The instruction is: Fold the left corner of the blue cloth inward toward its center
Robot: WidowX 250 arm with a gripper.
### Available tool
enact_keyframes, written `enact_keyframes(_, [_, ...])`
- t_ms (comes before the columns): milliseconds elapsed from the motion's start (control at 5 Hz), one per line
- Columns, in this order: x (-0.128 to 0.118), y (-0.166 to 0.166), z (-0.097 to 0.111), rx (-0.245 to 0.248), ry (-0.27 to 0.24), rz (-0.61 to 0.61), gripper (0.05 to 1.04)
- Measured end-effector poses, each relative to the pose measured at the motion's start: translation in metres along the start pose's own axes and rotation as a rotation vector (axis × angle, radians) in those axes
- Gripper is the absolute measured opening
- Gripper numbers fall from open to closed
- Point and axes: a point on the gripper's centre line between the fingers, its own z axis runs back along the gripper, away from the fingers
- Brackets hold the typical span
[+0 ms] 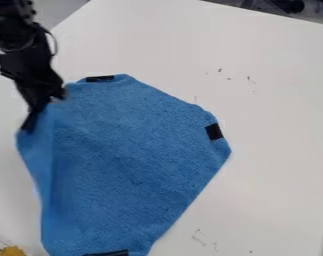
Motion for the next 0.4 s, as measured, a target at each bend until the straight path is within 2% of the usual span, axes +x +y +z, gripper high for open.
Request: enact_keyframes(400, [0.026, -0.031, -0.024, -0.063, 0.013, -0.029, 0.054])
